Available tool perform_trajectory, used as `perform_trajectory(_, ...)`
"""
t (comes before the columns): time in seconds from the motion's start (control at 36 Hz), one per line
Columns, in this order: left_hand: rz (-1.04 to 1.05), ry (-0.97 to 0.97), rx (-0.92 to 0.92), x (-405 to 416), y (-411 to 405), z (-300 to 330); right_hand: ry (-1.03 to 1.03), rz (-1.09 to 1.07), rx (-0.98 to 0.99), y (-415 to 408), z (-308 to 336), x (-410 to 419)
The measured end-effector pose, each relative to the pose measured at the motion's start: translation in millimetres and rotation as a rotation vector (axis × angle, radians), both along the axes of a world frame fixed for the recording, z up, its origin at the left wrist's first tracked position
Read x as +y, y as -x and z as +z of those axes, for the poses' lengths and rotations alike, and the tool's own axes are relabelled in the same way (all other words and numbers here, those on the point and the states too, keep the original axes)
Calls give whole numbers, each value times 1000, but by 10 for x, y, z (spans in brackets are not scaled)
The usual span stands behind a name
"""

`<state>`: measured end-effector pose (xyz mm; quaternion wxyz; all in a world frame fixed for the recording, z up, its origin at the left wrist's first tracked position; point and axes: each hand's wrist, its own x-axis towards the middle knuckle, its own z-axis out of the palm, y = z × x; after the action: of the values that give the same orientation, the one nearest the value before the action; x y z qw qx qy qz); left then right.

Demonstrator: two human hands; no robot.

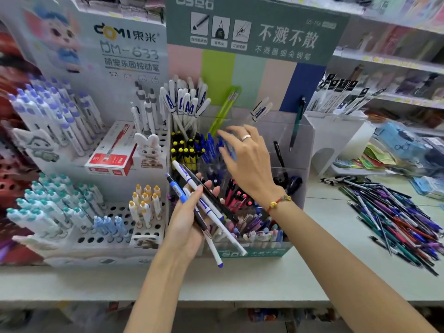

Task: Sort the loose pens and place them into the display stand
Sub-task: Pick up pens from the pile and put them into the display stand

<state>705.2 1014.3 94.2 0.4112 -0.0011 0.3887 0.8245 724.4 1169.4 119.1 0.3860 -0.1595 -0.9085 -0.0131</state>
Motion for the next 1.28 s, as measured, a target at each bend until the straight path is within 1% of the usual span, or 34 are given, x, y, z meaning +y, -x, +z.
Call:
perform_trajectory(0.03, 5, 4, -7, 5, -10, -1, 84, 14, 15, -72, 21, -37)
perform_trajectory(0.08, 16, 8, -6, 15, -28, -7, 335, 47, 10, -270, 54, -151)
perform_trajectory(0.11, 29, 2, 1, 23, -34, -8, 488, 50, -35, -374, 59, -206)
perform_trajectory(0.17, 67, -23, 18, 47, -53, -4, 755, 27, -206, -559, 18, -277)
perform_trajectory(0.22, 83, -50, 38, 79, -88, 19, 896, 9, -339, -691, -67, -300)
perform_trajectory(0.25, 79, -56, 53, 102, -110, 33, 943, 24, -339, -733, -106, -300)
perform_trajectory(0.28, 71, -58, 73, 129, -134, 43, 987, 49, -296, -762, -118, -304)
perform_trajectory(0.33, 60, -50, 113, 199, -187, 42, 1074, 93, -154, -813, -110, -293)
perform_trajectory(0.39, 83, -40, 127, 280, -230, 27, 1261, 135, -45, -879, -76, -279)
perform_trajectory(0.42, 93, -33, 129, 321, -251, 24, 1368, 156, -26, -917, -60, -274)
perform_trajectory(0.44, 89, -26, 126, 362, -270, 21, 1440, 167, -19, -957, -47, -268)
perform_trajectory(0.47, 74, -20, 115, 407, -293, 20, 1463, 168, 0, -1002, -45, -251)
perform_trajectory(0.53, 48, -20, 67, 486, -340, 27, 1436, 134, 107, -1103, -36, -193)
perform_trajectory(0.58, 68, -51, 7, 539, -364, 24, 1395, 78, 244, -1215, -4, -100)
perform_trajectory(0.67, 83, -107, -38, 563, -372, 7, 1446, 29, 507, -1409, 63, 93)
perform_trajectory(0.69, 83, -110, -42, 564, -371, -6, 1423, 4, 576, -1475, 84, 165)
perform_trajectory(0.75, 83, -104, -43, 569, -367, -35, 1323, -57, 645, -1578, 122, 308)
perform_trajectory(0.89, 28, -58, -23, 582, -385, -65, 984, -179, 629, -1652, 184, 614)
perform_trajectory(1.03, -9, -47, -10, 573, -407, -63, 733, -223, 543, -1601, 215, 738)
perform_trajectory(1.08, -14, -53, -20, 587, -401, -48, 636, -231, 528, -1592, 224, 741)
perform_trajectory(1.19, -17, -89, -15, 642, -374, 1, 365, -225, 454, -1525, 249, 718)
perform_trajectory(1.28, -22, -113, -3, 682, -355, 31, 263, -209, 472, -1403, 260, 740)
